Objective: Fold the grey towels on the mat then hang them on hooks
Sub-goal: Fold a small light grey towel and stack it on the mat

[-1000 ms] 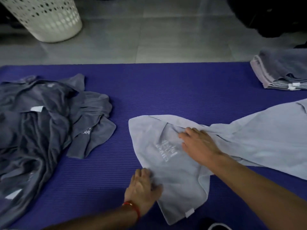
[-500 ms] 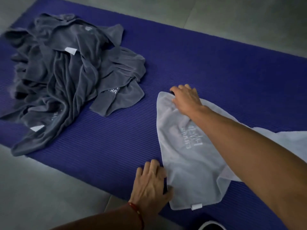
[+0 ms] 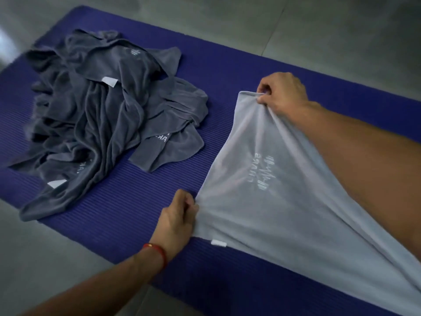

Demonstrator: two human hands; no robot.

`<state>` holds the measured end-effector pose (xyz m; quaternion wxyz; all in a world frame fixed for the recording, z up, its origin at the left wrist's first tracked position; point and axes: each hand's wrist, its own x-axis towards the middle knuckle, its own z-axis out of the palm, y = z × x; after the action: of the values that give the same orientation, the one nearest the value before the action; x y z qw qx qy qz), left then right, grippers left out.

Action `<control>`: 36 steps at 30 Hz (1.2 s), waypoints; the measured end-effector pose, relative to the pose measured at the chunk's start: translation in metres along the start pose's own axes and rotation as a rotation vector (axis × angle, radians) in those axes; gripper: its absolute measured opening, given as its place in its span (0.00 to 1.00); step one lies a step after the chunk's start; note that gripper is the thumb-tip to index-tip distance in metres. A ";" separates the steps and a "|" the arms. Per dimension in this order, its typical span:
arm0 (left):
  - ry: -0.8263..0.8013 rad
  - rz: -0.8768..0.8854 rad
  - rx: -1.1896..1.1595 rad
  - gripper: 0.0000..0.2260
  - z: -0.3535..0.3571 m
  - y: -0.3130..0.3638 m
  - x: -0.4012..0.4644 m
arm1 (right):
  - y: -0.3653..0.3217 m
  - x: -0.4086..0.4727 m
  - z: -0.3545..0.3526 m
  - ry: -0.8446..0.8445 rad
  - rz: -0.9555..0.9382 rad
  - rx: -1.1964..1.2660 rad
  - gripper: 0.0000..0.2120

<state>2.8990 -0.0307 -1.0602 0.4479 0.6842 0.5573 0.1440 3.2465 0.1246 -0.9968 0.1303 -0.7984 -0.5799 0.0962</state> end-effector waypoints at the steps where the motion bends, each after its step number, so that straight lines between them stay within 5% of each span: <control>1: 0.006 -0.008 -0.020 0.05 -0.009 0.002 0.010 | 0.005 0.006 0.001 0.029 0.045 0.039 0.08; 7: 0.035 -0.157 -0.124 0.06 -0.045 -0.006 0.047 | 0.029 0.018 0.033 0.091 0.210 0.351 0.05; 11: 0.057 -0.147 -0.057 0.06 -0.048 -0.020 0.051 | 0.033 -0.005 0.051 -0.173 0.014 0.240 0.21; 14: 0.041 -0.082 0.008 0.05 -0.036 -0.031 0.048 | 0.038 -0.054 0.070 -0.250 -0.128 0.168 0.22; 19: 0.097 0.108 0.244 0.10 -0.031 -0.048 0.039 | 0.049 -0.183 0.078 -0.158 -0.239 0.053 0.18; 22: 0.205 0.485 0.662 0.10 -0.019 -0.040 0.024 | 0.054 -0.273 0.062 -0.043 -0.205 -0.054 0.14; 26: -0.160 1.003 0.661 0.07 0.027 -0.029 -0.019 | 0.069 -0.390 0.042 0.059 -0.094 -0.192 0.06; 31: -0.298 1.081 0.755 0.22 0.065 -0.036 -0.034 | 0.108 -0.479 0.039 -0.005 0.194 -0.317 0.11; 36: -0.221 1.140 0.728 0.14 0.074 -0.024 -0.011 | 0.130 -0.490 0.046 -0.097 0.279 -0.327 0.22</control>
<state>2.9316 -0.0748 -1.1171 0.0978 0.9883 0.0739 0.0905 3.1979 -0.3754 -1.0803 -0.0438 -0.8758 -0.4775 0.0561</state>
